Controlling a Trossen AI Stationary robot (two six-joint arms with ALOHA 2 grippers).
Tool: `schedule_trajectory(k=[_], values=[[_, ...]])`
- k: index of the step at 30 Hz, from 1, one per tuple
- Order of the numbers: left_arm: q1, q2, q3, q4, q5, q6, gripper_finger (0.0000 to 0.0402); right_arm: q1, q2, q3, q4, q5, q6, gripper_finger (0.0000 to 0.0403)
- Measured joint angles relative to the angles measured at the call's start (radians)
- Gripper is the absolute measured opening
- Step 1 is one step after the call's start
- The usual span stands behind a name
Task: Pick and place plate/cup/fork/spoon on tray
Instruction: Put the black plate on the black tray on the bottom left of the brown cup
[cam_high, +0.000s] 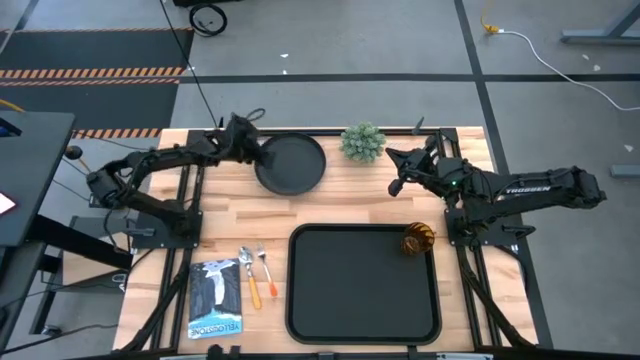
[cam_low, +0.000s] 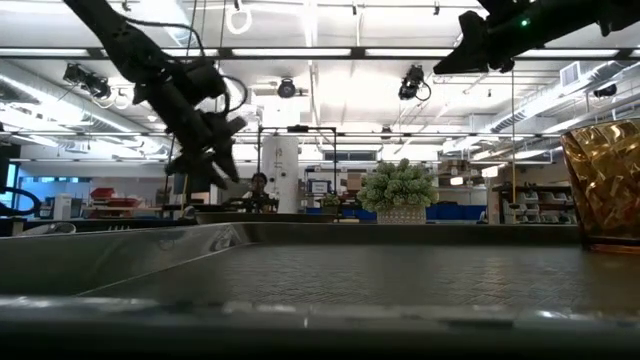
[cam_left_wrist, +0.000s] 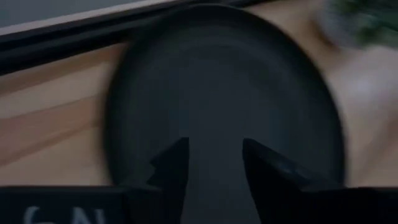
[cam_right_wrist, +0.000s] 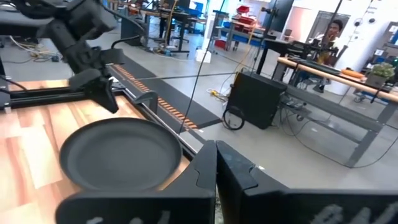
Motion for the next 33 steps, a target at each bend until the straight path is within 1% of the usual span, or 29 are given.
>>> schedule_trajectory(k=[4,6,11,17,21,27,33], values=[[0.088,0.0,0.009,-0.079,-0.001,0.015,0.0188,0.0,0.018,0.0,0.021,-0.006,0.005,0.0006],[0.131,0.0,0.014,-0.108,0.011,0.031,0.0194,0.0,0.025,0.0,0.026,-0.029,0.009,0.0006],[0.23,0.016,0.018,-0.124,0.117,0.04,0.0196,0.0,0.056,0.0,0.069,-0.072,0.02,0.0006],[0.317,0.102,0.018,-0.117,0.237,0.054,0.0196,0.0,0.096,0.0,0.123,-0.102,0.019,0.0006],[0.315,0.163,0.018,-0.115,0.248,0.065,0.0196,0.0,0.109,0.0,0.137,-0.106,0.018,0.0006],[0.273,0.192,0.028,-0.092,0.237,0.064,0.0195,-0.001,0.111,0.0,0.139,-0.106,0.016,0.0006],[0.237,0.205,0.027,-0.094,0.194,0.074,0.0169,-0.001,0.111,0.0,0.145,-0.106,0.016,0.0006]])
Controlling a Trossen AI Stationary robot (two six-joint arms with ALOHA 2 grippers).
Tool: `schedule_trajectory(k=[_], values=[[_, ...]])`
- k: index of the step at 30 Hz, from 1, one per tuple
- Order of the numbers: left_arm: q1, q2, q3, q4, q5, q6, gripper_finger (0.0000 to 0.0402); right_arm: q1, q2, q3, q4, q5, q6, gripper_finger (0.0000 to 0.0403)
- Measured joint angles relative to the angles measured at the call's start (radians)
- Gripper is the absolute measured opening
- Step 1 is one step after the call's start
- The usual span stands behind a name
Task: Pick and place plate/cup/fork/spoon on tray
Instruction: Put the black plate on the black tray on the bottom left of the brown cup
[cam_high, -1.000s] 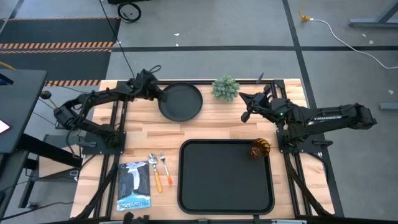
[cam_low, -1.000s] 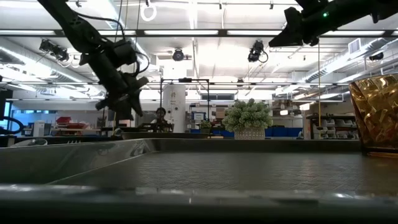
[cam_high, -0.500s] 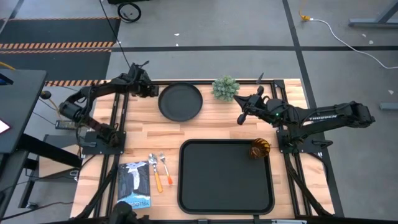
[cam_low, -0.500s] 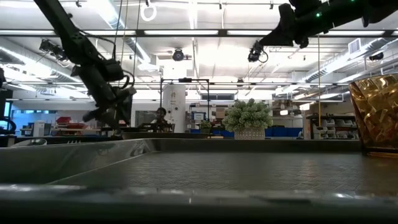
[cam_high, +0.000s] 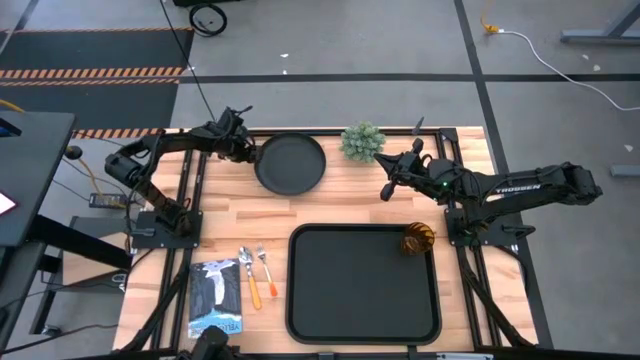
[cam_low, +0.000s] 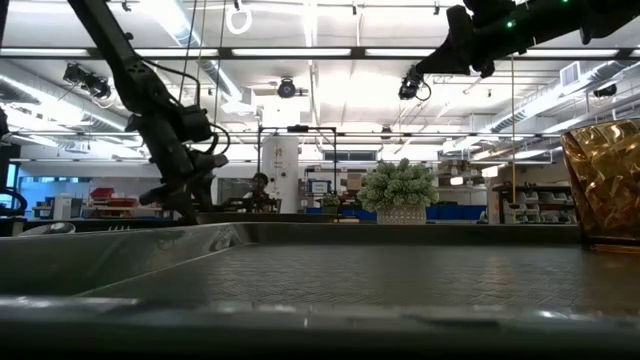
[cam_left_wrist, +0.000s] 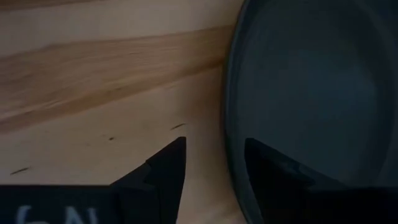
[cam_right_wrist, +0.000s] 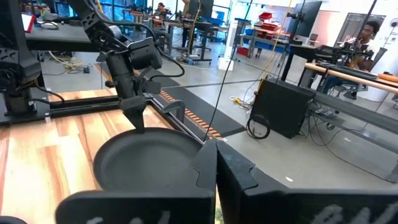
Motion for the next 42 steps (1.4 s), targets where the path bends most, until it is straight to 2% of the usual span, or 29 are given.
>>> schedule_trajectory(k=[10,22,33,42], values=[[-0.032,0.0,0.0,0.004,-0.058,0.024,0.0112,0.0,0.0,0.0,0.001,0.0,0.003,0.0006],[-0.033,0.0,0.0,-0.012,-0.057,0.054,0.0054,0.0,0.0,0.0,-0.007,0.0,0.022,0.0007],[-0.036,-0.003,-0.001,-0.028,-0.064,0.067,0.0016,0.0,0.0,0.0,-0.007,0.0,0.023,0.0007],[-0.042,-0.005,0.048,-0.061,-0.041,0.077,0.0012,0.0,0.0,0.0,-0.007,0.0,0.022,0.0007]])
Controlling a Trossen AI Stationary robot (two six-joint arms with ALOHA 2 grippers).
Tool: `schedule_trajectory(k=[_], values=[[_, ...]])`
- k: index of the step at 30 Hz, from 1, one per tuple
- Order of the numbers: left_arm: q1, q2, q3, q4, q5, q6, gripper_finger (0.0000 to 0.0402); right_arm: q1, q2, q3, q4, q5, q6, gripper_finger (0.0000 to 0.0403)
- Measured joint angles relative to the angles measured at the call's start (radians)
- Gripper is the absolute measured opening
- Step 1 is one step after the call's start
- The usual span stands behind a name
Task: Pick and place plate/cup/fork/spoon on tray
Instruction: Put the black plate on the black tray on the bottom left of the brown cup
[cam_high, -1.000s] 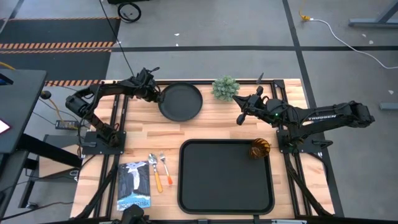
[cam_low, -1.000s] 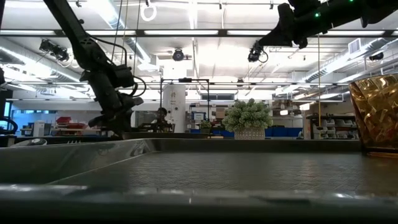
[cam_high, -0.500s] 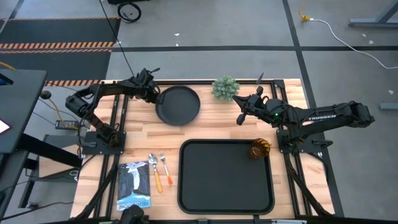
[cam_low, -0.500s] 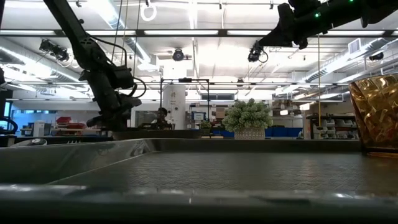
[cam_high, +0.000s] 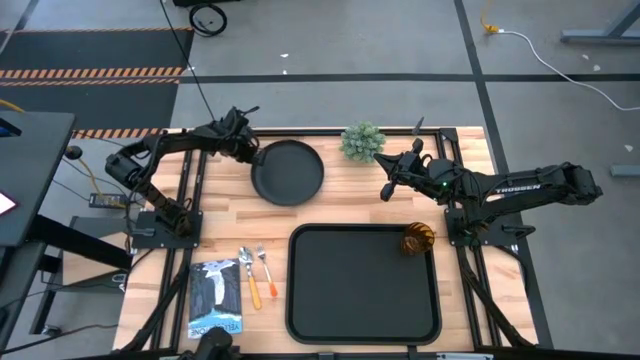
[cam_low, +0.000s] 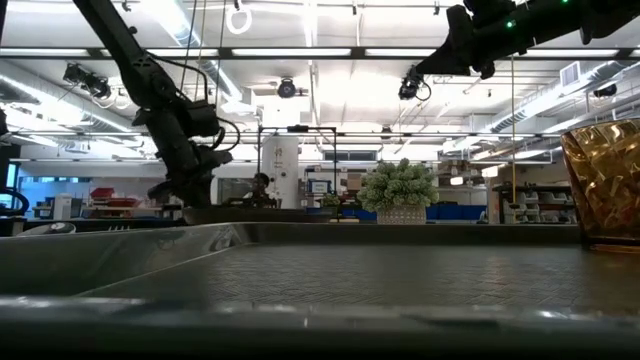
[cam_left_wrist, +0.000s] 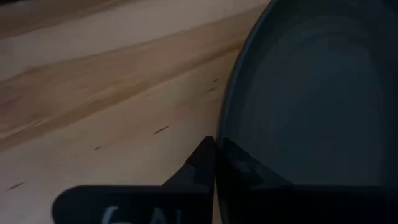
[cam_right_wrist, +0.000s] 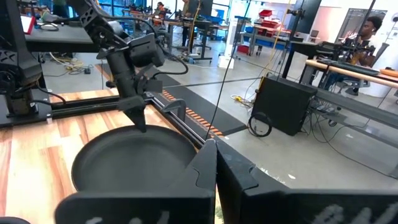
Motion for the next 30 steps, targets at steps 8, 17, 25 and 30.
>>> schedule_trajectory(k=[8,17,25,30], values=[[-0.027,0.0,0.147,-0.195,0.07,0.062,0.0012,0.0,0.0,0.0,-0.005,0.0,0.0,0.0007],[-0.162,0.0,0.239,-0.308,0.075,0.074,0.0011,0.0,-0.005,0.0,-0.018,0.03,-0.004,0.0007],[-0.416,0.0,0.239,-0.242,-0.016,-0.053,0.0011,0.0,-0.067,0.0,-0.023,0.095,-0.044,0.0007],[-0.557,0.0,0.264,-0.202,-0.04,-0.138,0.0012,-0.009,-0.091,0.0,-0.022,0.096,-0.054,0.0007]])
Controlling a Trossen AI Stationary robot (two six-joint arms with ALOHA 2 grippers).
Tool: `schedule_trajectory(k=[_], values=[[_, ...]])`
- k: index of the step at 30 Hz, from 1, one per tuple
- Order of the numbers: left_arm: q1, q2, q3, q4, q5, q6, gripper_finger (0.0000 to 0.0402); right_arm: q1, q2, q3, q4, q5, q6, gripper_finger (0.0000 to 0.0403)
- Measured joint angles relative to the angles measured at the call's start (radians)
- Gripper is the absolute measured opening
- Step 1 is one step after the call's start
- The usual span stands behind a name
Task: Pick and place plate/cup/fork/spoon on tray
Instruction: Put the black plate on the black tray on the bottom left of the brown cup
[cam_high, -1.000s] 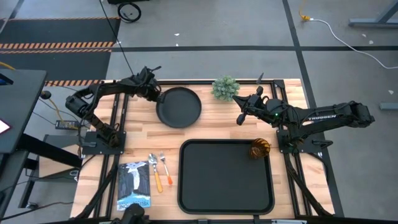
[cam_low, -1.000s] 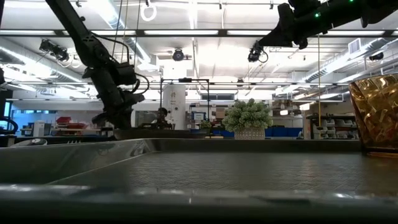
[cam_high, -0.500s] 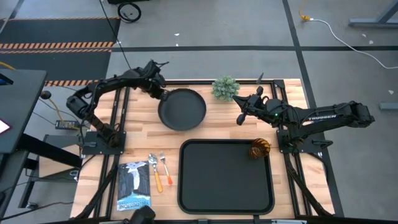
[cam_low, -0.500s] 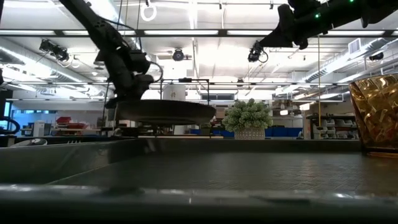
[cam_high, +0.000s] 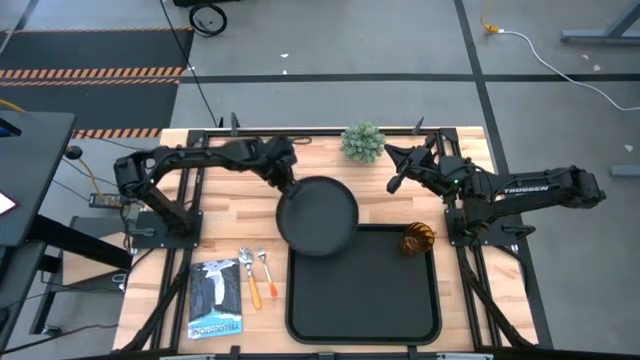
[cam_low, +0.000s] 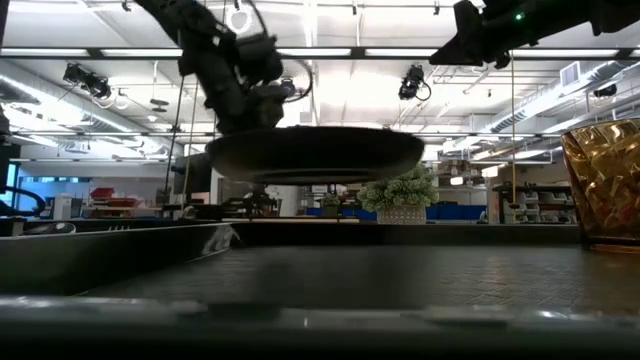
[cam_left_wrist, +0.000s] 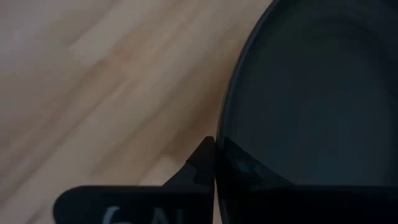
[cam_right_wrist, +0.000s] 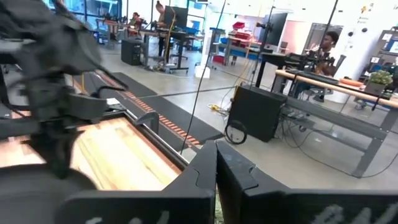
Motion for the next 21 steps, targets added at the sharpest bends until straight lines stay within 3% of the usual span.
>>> schedule_trajectory(k=[6,11,21], values=[[-0.157,0.033,0.093,-0.012,-0.086,-0.081,0.0012,-0.021,0.0,0.0,-0.01,-0.004,0.007,0.0007],[-0.283,0.113,0.194,-0.035,-0.161,-0.122,0.0012,-0.028,0.0,0.0,-0.035,0.067,0.032,0.0006],[-0.397,0.31,0.4,-0.089,-0.167,-0.158,0.0012,-0.028,-0.042,0.0,-0.095,0.082,0.054,0.0005]])
